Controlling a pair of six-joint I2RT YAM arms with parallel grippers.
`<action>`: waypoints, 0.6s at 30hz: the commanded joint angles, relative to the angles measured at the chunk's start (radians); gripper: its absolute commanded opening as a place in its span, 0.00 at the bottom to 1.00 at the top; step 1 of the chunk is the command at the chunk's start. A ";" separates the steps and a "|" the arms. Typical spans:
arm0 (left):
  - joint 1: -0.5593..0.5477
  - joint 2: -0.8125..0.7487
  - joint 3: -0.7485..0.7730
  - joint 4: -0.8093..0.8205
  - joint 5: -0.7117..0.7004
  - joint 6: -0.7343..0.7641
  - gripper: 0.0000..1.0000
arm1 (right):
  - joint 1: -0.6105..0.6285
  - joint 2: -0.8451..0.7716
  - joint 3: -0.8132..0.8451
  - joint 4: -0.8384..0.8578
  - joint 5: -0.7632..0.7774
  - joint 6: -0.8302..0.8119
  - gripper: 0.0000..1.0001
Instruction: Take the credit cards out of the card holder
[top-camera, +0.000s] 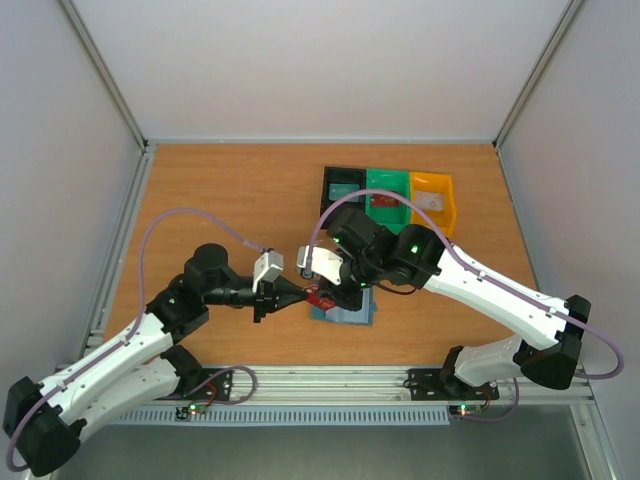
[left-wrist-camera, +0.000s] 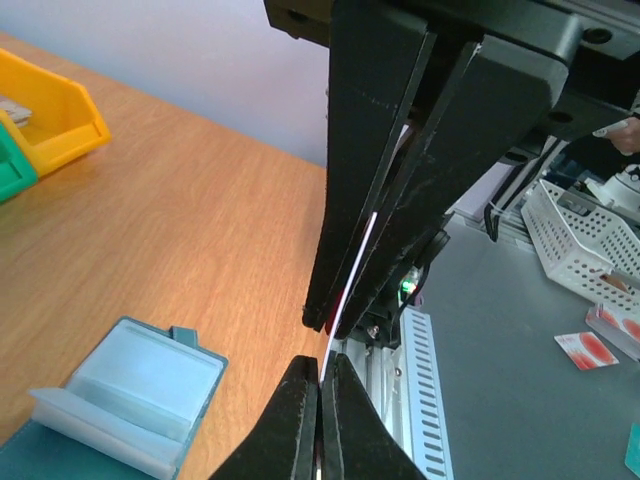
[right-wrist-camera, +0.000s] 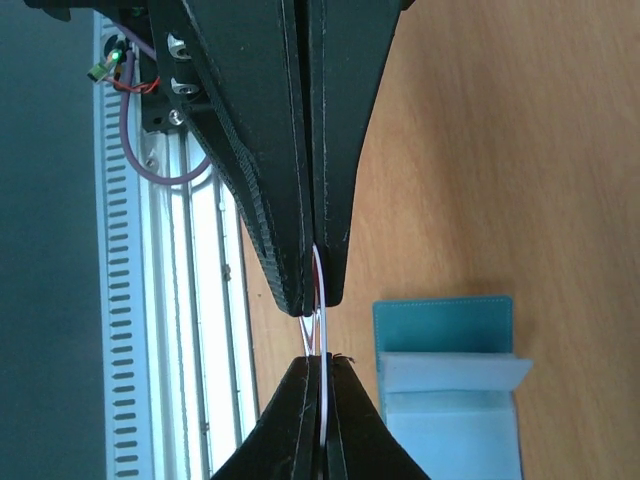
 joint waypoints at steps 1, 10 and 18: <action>0.012 -0.013 -0.016 0.164 -0.003 -0.077 0.00 | -0.030 -0.006 0.001 0.108 -0.031 -0.053 0.01; 0.017 -0.005 -0.096 0.348 -0.132 -0.274 0.00 | -0.064 -0.013 -0.035 0.200 0.026 -0.077 0.16; 0.048 -0.054 -0.082 0.334 -0.352 -0.466 0.00 | -0.105 -0.152 -0.143 0.446 0.220 -0.089 0.70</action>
